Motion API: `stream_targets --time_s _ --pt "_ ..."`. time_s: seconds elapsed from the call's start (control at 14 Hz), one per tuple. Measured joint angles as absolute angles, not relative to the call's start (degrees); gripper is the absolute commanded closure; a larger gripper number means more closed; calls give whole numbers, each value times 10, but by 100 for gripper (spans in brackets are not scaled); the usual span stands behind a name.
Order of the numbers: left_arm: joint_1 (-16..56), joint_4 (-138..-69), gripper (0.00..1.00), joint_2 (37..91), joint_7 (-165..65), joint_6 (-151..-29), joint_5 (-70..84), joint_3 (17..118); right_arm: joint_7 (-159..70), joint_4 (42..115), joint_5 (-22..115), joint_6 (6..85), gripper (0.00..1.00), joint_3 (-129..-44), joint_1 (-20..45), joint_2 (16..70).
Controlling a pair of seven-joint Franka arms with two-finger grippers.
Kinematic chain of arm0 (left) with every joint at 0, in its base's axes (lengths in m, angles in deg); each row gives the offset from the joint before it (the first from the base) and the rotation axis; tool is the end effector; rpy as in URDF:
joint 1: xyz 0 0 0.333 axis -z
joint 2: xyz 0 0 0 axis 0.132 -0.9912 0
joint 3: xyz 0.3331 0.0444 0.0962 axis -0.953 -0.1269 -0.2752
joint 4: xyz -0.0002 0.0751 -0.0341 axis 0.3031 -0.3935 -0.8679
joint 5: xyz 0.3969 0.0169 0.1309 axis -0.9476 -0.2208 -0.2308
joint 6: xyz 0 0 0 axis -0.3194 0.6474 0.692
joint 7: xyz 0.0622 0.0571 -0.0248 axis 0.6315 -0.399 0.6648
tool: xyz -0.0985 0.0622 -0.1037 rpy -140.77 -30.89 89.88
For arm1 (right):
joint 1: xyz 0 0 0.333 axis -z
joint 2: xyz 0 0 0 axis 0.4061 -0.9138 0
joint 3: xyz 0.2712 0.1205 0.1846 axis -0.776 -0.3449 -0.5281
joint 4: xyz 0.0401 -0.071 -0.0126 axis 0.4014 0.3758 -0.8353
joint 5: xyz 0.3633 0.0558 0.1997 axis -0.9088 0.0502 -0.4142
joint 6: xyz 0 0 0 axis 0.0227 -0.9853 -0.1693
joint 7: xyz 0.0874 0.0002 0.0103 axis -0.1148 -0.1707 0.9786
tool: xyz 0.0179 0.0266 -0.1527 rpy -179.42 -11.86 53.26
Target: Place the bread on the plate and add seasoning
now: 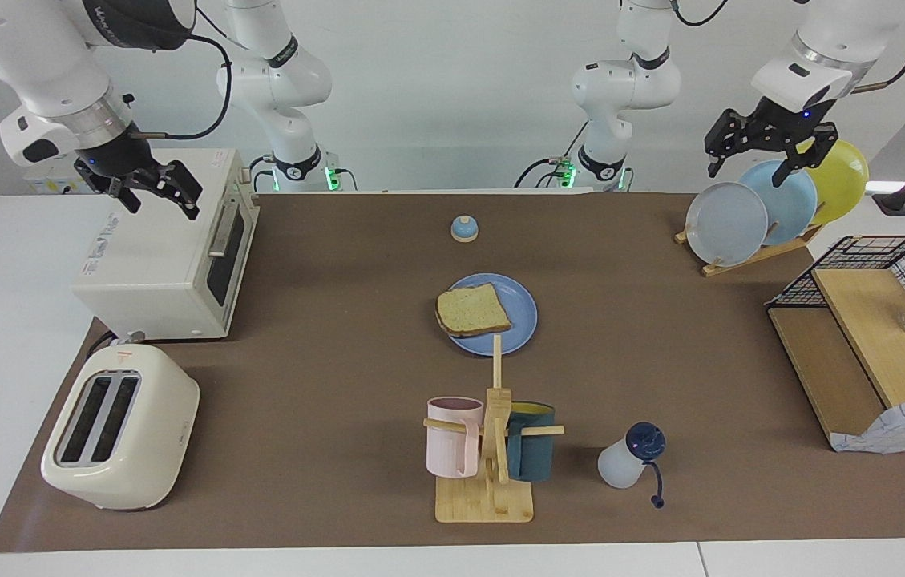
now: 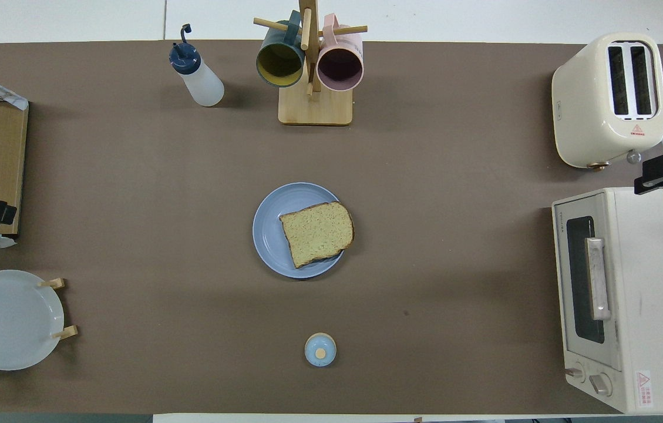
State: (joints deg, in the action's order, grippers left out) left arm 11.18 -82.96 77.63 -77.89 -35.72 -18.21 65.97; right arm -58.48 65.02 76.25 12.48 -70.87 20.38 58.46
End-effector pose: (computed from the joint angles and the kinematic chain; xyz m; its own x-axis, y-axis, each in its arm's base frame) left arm 0.5450 -0.0473 0.6449 0.9543 -0.2980 -0.0221 -0.2982 -0.9545 -0.0042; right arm 0.5614 -0.0480 0.6047 0.9775 -0.1896 -0.0920 -0.1913 -0.9815 -0.0098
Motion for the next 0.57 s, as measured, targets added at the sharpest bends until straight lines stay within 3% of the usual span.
stream_targets --time_s 0.57 --pt "113 -851 0 762 -738 -401 -180 659 -585 650 763 125 0 -709 204 585"
